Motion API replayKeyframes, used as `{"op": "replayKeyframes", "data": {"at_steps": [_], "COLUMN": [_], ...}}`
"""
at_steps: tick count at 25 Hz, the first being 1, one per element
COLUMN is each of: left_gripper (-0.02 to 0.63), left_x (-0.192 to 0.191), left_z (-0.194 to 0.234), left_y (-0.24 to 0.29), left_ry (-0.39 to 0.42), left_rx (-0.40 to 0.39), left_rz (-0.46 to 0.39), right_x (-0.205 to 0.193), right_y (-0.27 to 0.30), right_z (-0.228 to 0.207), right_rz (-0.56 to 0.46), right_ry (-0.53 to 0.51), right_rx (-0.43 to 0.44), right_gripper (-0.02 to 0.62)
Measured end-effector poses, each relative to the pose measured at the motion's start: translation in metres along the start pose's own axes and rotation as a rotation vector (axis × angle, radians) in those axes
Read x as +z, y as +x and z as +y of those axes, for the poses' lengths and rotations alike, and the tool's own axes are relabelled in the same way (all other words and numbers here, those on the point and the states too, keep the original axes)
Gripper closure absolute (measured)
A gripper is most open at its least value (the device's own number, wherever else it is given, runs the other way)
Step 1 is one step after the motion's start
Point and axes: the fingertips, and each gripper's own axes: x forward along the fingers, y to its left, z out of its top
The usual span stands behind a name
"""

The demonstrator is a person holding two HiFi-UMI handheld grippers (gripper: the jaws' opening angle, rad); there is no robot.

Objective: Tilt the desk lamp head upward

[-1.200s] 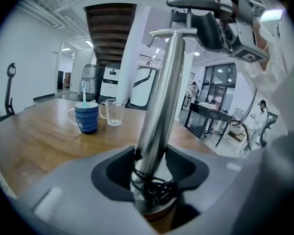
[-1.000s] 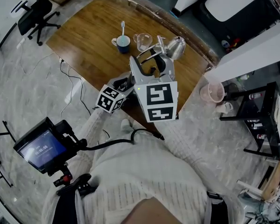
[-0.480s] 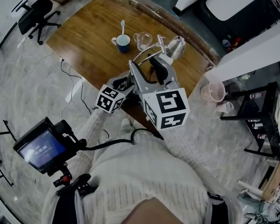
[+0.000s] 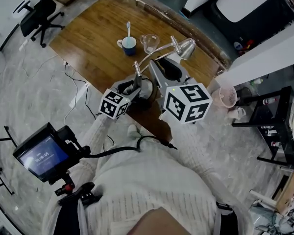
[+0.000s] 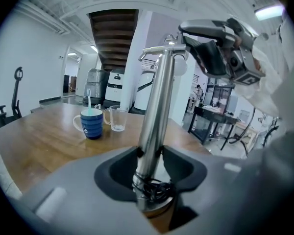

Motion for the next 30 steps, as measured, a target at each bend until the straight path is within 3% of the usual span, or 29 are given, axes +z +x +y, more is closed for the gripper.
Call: {"op": "replayKeyframes", "data": {"at_steps": [3, 5, 12, 18, 23, 27, 30], "left_gripper": [0.446, 0.446, 0.445, 0.443, 0.435, 0.416, 0.418], "left_x": [0.0, 0.0, 0.001, 0.002, 0.006, 0.008, 0.008], "left_z": [0.0, 0.0, 0.004, 0.01, 0.014, 0.019, 0.018], "left_y": [0.001, 0.001, 0.001, -0.002, -0.004, -0.003, -0.003], "left_ry": [0.013, 0.012, 0.014, 0.034, 0.091, 0.151, 0.145], "left_rx": [0.0, 0.0, -0.005, -0.034, -0.069, -0.05, -0.044], "left_rz": [0.003, 0.0, 0.005, 0.039, 0.081, 0.115, 0.107], "right_x": [0.0, 0.001, 0.007, 0.006, 0.006, 0.006, 0.007], "right_y": [0.0, 0.0, 0.008, 0.018, 0.019, 0.017, 0.016], "right_z": [-0.004, -0.002, 0.036, 0.055, 0.067, 0.068, 0.065], "right_rz": [0.001, 0.004, 0.104, 0.142, 0.146, 0.144, 0.136], "right_ry": [0.033, -0.014, -0.494, -0.704, -0.741, -0.698, -0.653], "right_rx": [0.005, 0.004, -0.064, -0.096, -0.092, -0.083, -0.073], "right_gripper": [0.503, 0.505, 0.492, 0.477, 0.474, 0.479, 0.483]}}
